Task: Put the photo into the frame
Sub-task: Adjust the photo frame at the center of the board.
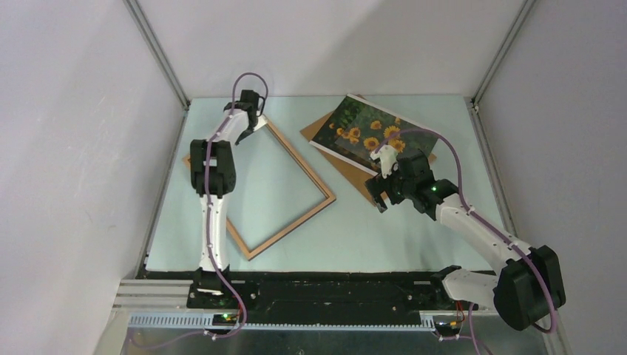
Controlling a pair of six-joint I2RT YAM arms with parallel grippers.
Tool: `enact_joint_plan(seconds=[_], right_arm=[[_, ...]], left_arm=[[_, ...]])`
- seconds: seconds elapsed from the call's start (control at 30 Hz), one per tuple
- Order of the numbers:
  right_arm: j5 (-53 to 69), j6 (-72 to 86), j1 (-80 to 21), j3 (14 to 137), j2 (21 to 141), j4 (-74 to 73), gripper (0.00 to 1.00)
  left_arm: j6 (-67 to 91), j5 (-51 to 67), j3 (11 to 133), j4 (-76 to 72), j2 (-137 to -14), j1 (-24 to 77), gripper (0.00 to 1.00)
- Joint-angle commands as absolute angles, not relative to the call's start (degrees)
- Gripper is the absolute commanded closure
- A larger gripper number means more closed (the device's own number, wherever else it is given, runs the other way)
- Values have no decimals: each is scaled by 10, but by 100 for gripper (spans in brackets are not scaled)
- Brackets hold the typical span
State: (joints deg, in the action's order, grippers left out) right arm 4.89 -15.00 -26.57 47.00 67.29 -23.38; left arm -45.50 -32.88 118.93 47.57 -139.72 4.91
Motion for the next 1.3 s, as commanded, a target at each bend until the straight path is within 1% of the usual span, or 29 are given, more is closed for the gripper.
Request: enact_joint_plan(seconds=[0.0,0.03,0.1,0.13,0.23,0.67,0.77,0.83,0.93,1.03,1.17,1.27], right_arm=[[26,-153,-269,471,680,-209,0],[23,-152,-269,471,681,-208,0],[12,-151,-269,471,682,-204,0],[4,-149,-269,471,682,-202,0],[-19,-143,-263,471,680,-195,0],[-37,-132,-199,471,678,-195,0],[-54,-152,-178,471,681,-197,2],[-68,-175,-164,471,686,-201,3],[-85,-220,-139,471,704,-199,3],[-91,-256,-115,471,729,-196,4],[-112,-303,-100,471,770,-192,5],[-137,-323,-97,468,795,-176,7]], left_arm=[[-514,-414,1273,452,-1432,67,96],[-518,-420,1288,451,-1437,69,94],[-525,-422,1303,452,-1449,77,87],[-527,-423,1306,451,-1455,80,82],[-524,-419,1316,451,-1460,87,74],[-471,-399,1254,452,-1426,118,61],[-464,-398,1247,452,-1418,120,57],[-458,-395,1241,452,-1411,120,52],[-446,-388,1232,452,-1388,120,43],[-421,-372,1219,451,-1355,120,37],[-385,-346,1178,452,-1283,123,27],[-360,-330,1122,452,-1214,125,17]])
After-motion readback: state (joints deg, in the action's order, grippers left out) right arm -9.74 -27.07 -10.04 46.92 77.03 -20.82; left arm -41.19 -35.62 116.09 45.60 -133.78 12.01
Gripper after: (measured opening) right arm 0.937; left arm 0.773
